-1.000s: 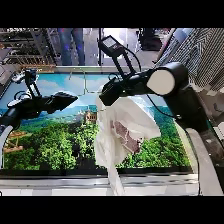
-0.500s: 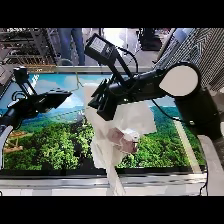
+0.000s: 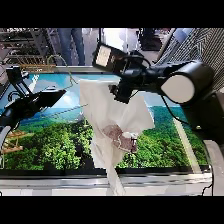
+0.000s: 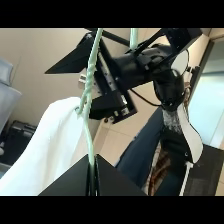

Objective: Fold the clothes and pants, and hang the long-sleeved shirts on hangers.

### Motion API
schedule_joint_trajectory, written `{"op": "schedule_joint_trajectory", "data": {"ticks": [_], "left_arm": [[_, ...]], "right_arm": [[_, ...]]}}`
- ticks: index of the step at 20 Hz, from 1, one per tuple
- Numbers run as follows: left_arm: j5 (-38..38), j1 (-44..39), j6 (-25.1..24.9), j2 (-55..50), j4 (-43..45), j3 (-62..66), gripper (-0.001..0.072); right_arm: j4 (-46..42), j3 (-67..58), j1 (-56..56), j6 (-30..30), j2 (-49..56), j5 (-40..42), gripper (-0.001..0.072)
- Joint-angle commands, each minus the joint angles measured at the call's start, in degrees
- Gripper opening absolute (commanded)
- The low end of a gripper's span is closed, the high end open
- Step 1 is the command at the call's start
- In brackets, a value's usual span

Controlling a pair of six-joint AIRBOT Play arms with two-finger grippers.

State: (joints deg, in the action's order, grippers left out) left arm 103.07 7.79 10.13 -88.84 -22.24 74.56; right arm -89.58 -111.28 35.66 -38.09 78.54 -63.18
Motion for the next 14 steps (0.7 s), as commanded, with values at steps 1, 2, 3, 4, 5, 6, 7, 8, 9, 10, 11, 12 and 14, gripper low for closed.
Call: {"op": "schedule_joint_trajectory", "data": {"ticks": [1,2,3,4,5,6,7,8,9,10,11,12,14], "left_arm": [[0.02,0.04,-0.04,0.00,-0.09,-0.02,0.0018],[-0.42,0.04,-0.04,0.00,-0.09,-0.02,0.0018],[-1.40,0.04,-0.02,0.00,-0.07,-0.02,0.0018],[-2.82,0.07,-0.02,0.00,-0.11,-0.02,0.0021],[-4.79,0.07,-0.02,0.00,-0.09,-0.02,0.0052],[-7.19,0.07,0.00,0.02,-0.07,-0.02,0.0249],[-11.04,0.07,1.20,0.13,-0.09,0.00,0.0561],[-15.34,0.09,3.30,0.26,0.09,0.02,0.0720],[-17.51,0.44,3.02,0.31,1.01,0.46,0.0719],[-18.29,0.94,2.71,0.37,2.78,1.31,0.0719],[-18.99,1.64,2.78,0.66,6.08,2.67,0.0719],[-20.20,2.40,3.72,1.18,10.73,4.42,0.0719],[-24.11,3.93,6.75,2.73,21.40,8.04,0.0719]], "right_arm": [[2.32,2.05,0.09,4.76,2.84,3.63,0.0521],[4.55,2.05,0.11,4.79,4.07,4.09,0.0338],[6.69,2.05,0.11,4.81,4.74,4.42,0.0192],[8.22,2.03,0.11,4.81,5.01,4.50,0.0118],[8.81,2.01,0.11,4.79,4.92,4.35,0.0032],[8.76,2.01,0.11,4.79,4.76,4.07,0.0023],[8.70,2.01,0.09,4.79,4.68,3.43,0.0022],[8.35,2.01,0.02,4.79,4.68,2.25,0.0021],[8.11,2.01,0.04,4.79,4.70,0.55,0.0020],[7.89,2.01,0.04,4.76,4.72,-1.16,0.0019],[7.43,2.01,0.04,4.76,4.74,-2.73,0.0018],[6.71,2.03,0.02,4.74,4.74,-3.89,0.0018],[5.75,2.03,0.02,4.66,4.74,-5.27,0.0018]]}}
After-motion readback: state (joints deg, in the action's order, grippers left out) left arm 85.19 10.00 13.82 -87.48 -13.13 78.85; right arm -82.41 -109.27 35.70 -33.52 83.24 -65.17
